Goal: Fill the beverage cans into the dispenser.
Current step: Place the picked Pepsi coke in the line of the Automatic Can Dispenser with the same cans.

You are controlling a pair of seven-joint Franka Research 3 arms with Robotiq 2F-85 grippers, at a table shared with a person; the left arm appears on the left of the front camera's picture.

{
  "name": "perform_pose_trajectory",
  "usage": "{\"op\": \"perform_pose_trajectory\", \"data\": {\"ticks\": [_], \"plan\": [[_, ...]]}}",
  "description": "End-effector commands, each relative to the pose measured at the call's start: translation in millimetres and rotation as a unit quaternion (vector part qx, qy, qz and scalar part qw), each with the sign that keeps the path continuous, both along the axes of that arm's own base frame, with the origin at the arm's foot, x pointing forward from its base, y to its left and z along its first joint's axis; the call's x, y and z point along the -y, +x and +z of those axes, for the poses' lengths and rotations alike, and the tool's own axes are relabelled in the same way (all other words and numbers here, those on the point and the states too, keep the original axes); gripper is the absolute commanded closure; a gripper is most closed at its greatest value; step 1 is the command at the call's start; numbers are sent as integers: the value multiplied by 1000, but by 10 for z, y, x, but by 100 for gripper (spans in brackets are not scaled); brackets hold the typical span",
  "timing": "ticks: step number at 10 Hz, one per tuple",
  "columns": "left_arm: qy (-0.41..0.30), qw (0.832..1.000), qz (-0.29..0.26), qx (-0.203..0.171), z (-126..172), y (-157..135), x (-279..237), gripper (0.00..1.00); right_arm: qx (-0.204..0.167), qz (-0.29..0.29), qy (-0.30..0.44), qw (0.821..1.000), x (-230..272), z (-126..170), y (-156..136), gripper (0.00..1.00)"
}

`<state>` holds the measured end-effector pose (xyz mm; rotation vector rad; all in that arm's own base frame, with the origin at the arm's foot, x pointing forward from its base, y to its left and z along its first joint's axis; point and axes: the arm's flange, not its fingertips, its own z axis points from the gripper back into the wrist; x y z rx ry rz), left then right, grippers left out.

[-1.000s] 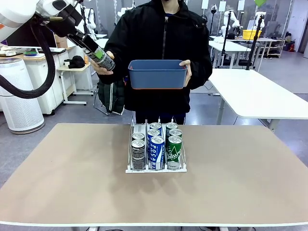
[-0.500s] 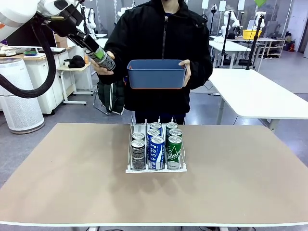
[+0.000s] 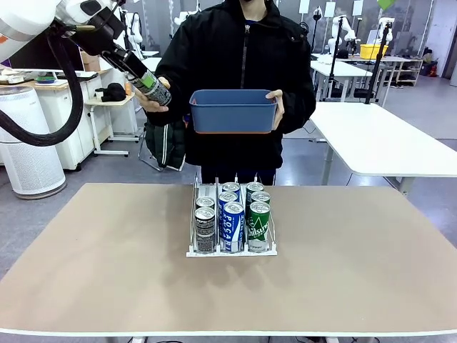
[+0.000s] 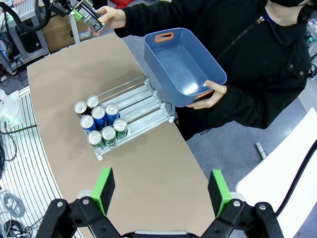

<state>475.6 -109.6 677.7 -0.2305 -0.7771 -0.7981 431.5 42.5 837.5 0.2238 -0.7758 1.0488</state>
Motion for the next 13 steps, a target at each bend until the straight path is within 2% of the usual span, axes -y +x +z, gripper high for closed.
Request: {"op": "perform_pose_trajectory", "data": {"ticks": [1, 13], "plan": [[1, 1000, 1, 1, 1, 4, -16, 81, 1, 1, 1, 1000, -7, 1, -2, 0], [1, 1000, 1, 1, 1, 4, -16, 81, 1, 1, 1, 1000, -7, 1, -2, 0]]}}
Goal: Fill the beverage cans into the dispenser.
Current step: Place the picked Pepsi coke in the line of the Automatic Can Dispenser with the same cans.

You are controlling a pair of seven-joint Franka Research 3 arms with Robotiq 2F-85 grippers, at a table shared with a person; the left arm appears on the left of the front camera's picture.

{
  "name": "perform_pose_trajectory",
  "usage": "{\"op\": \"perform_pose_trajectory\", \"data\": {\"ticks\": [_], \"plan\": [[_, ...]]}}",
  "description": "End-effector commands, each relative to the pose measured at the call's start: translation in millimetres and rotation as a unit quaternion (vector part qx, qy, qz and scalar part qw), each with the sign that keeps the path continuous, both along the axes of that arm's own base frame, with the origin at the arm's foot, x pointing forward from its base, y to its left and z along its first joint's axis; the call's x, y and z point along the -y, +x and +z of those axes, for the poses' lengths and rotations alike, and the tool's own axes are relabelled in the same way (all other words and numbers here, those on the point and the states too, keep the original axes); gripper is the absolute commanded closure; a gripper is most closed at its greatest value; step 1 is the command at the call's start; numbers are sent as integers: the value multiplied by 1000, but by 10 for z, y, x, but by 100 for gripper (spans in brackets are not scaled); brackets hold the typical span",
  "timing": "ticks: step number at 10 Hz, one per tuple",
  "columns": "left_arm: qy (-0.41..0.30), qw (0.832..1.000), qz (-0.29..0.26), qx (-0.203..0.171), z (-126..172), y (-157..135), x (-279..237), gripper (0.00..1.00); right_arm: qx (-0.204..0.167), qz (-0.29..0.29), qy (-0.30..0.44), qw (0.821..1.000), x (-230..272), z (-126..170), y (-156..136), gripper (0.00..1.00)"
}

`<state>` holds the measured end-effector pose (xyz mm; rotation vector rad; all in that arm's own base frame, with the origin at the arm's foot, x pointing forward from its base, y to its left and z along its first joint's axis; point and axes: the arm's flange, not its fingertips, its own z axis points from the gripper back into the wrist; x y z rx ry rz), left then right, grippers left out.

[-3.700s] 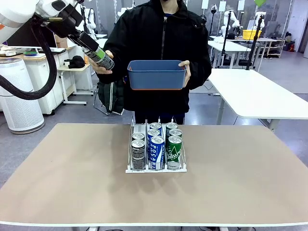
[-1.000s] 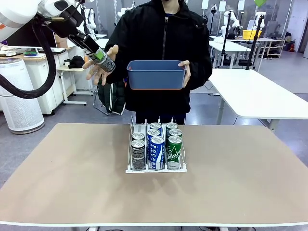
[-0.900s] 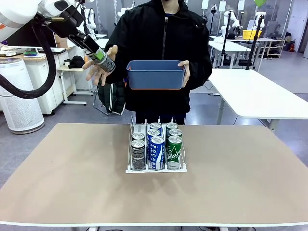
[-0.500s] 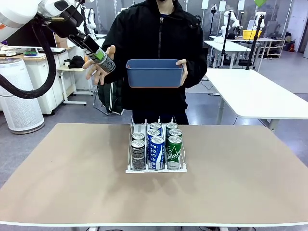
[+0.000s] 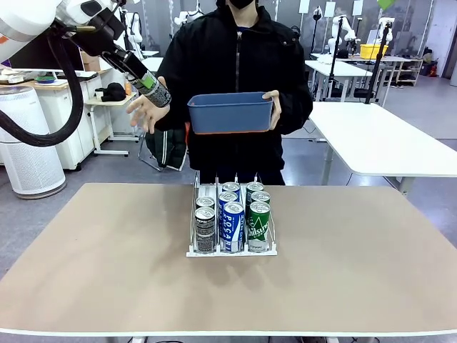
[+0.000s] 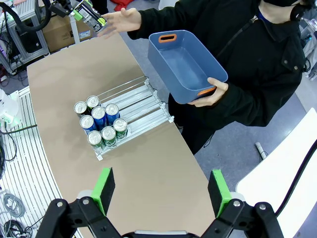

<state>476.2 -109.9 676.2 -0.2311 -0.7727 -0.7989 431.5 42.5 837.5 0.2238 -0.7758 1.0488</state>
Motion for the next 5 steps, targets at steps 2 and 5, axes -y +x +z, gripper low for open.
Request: {"op": "perform_pose_trajectory", "data": {"ticks": [2, 5], "plan": [[1, 1000, 1, 3, 15, -2, -19, 81, 1, 1, 1, 1000, -7, 2, -2, 0], [1, 1000, 1, 3, 15, -2, -19, 81, 1, 1, 1, 1000, -7, 2, -2, 0]]}}
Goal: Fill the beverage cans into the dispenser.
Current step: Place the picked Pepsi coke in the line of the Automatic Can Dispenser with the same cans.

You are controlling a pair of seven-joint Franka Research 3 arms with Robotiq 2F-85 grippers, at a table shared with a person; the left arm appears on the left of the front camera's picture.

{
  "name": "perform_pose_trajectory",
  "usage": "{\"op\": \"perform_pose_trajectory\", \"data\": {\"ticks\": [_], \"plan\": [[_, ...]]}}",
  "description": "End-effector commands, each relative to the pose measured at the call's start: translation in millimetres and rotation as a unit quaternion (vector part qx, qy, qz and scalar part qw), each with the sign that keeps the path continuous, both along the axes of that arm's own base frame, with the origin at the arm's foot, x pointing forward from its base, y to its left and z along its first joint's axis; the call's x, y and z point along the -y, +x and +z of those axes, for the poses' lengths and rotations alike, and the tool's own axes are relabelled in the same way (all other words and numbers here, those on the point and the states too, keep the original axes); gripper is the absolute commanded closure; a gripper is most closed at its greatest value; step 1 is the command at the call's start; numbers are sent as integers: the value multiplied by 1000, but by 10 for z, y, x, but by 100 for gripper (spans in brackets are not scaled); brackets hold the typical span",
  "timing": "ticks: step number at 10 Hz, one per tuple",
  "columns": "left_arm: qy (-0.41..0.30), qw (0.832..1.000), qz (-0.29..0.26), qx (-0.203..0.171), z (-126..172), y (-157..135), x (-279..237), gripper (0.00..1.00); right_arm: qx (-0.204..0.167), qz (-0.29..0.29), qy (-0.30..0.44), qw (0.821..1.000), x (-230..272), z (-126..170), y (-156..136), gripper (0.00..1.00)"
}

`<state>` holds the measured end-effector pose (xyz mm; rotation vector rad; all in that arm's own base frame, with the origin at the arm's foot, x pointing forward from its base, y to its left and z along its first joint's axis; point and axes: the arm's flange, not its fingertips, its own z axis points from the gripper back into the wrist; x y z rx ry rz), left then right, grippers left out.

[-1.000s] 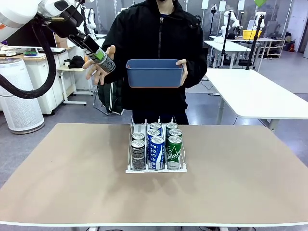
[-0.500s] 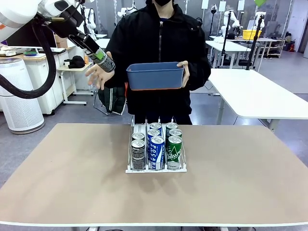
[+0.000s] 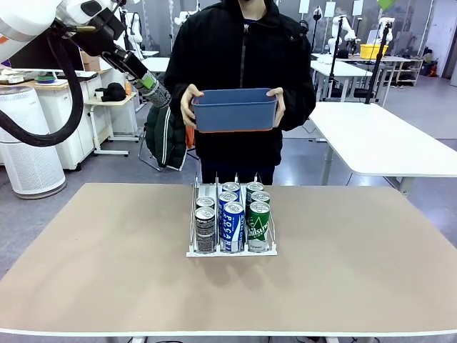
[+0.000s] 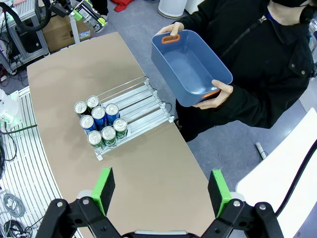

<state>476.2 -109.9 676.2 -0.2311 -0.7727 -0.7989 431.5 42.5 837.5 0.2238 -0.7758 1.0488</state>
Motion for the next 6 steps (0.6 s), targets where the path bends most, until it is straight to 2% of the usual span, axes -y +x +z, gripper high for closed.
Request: {"op": "perform_pose_trajectory", "data": {"ticks": [1, 2, 3, 5, 6], "plan": [[1, 1000, 1, 3, 15, -2, -19, 81, 1, 1, 1, 1000, -7, 1, -2, 0], [0, 1000, 0, 0, 0, 0, 0, 42, 1, 1, 1, 1000, -7, 1, -2, 0], [-16, 999, 10, -40, -60, -175, 146, 42, 1, 1, 1, 1000, -7, 1, -2, 0], [6, 998, 24, -58, -267, -488, 521, 42, 1, 1, 1, 1000, -7, 1, -2, 0], [20, 997, -1, -74, -394, -715, 745, 42, 1, 1, 1, 1000, -7, 1, -2, 0]]}}
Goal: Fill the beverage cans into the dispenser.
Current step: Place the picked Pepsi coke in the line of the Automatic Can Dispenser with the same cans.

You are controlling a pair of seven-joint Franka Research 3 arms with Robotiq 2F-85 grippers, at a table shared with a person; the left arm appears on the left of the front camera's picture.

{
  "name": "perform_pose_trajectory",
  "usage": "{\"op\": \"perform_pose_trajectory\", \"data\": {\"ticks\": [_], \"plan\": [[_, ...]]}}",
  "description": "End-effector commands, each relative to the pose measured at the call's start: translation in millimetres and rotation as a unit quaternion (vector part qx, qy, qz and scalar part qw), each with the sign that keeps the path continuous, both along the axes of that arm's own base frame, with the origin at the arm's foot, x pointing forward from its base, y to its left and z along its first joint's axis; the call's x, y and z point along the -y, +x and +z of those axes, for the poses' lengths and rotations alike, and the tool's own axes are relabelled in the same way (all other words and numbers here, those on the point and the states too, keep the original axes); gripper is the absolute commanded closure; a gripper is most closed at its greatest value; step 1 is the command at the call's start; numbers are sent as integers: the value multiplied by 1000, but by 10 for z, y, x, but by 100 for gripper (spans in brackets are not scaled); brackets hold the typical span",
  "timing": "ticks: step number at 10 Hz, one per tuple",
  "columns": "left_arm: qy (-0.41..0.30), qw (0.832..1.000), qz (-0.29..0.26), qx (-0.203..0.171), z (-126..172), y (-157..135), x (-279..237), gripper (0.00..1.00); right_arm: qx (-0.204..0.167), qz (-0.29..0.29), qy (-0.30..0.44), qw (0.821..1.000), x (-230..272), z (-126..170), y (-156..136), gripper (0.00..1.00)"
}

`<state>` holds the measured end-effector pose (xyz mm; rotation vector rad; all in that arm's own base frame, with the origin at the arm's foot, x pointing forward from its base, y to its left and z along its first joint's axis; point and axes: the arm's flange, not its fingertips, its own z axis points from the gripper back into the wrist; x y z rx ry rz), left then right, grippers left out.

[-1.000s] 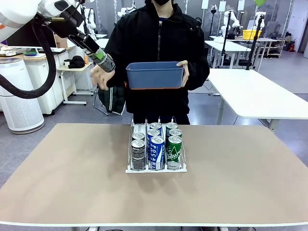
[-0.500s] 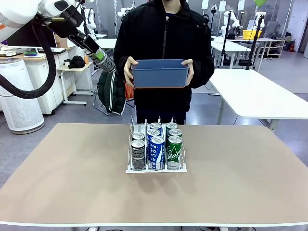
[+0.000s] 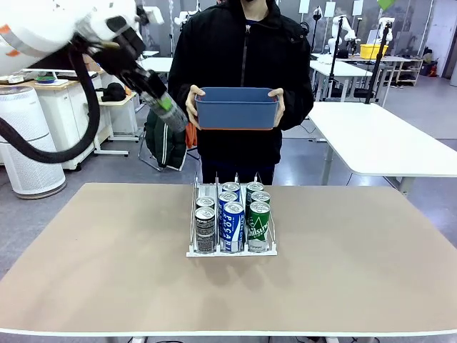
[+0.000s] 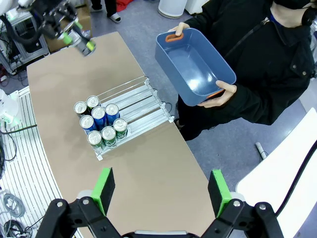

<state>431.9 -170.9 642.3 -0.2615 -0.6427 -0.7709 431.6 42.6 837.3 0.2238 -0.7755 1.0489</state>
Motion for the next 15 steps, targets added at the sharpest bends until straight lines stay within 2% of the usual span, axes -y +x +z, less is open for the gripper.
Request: {"op": "perform_pose_trajectory", "data": {"ticks": [1, 3, 6, 11, 13, 14, 15], "plan": [[26, 999, -36, -25, -164, -491, 287, 42, 1, 1, 1, 1000, -6, 3, -4, 0], [63, 994, -70, -58, -514, -824, 574, 42, 1, 1, 1, 1000, -6, 3, -4, 0], [88, 985, -104, -104, -837, -1100, 856, 42, 1, 1, 1, 1000, -6, 3, -4, 0], [87, 986, -107, -96, -873, -1076, 845, 42, 1, 1, 1, 1000, -6, 3, -4, 0], [118, 978, -132, -114, -996, -1070, 1018, 42, 1, 1, 1, 1000, -6, 3, -4, 0], [134, 980, -101, -106, -1091, -1010, 1113, 42, 1, 1, 1, 1000, -6, 3, -4, 0], [153, 977, -97, -111, -1204, -997, 1203, 42, 1, 1, 1, 1000, -6, 3, -4, 0]]}}
